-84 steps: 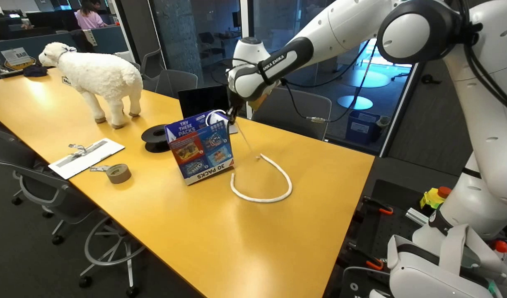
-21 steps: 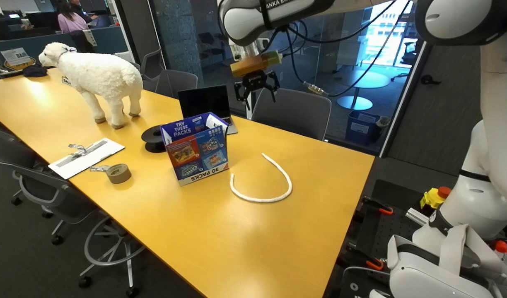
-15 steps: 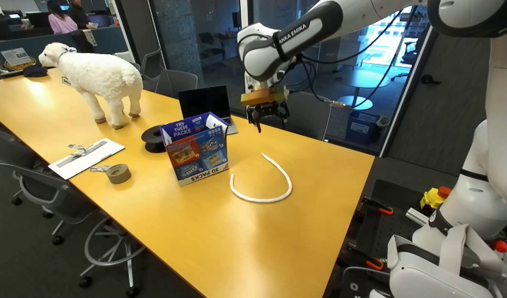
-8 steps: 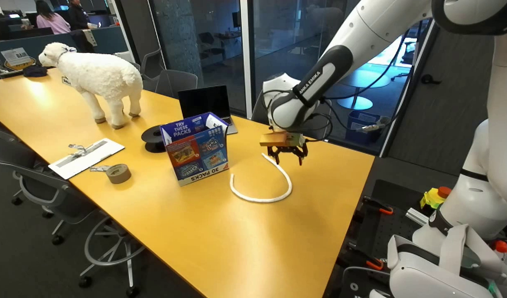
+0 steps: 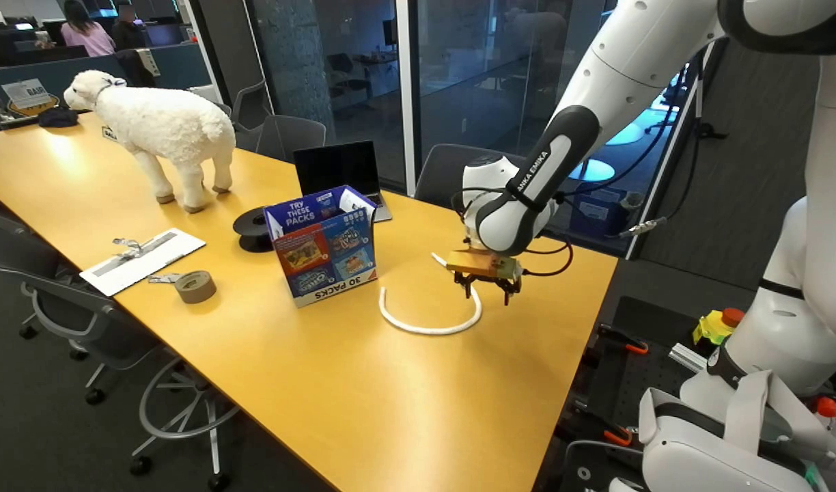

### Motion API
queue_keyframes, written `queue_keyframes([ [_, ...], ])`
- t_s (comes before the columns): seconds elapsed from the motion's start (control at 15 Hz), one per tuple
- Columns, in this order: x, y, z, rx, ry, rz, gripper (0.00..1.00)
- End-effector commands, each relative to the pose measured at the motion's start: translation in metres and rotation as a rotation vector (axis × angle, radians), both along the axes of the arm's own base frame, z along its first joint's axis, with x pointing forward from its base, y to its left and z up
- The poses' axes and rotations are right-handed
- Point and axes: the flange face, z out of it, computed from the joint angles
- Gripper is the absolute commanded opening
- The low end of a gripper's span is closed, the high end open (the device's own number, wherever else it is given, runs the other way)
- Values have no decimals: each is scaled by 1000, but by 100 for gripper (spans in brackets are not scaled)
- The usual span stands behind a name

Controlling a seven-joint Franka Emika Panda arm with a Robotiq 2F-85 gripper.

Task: Put the white ropes inside the blue box

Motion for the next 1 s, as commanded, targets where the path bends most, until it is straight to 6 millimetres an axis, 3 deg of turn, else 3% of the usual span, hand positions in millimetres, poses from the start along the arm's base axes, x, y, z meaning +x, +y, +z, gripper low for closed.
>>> queue_keyframes([
  [0.0,2,27,-3,64,-53,0,100],
  [0.33,15,46,-29,81,-39,-19,100],
  [0.73,38,36,-62,75,-8,-56,100],
  [0.93,43,29,-64,90,-14,-91,100],
])
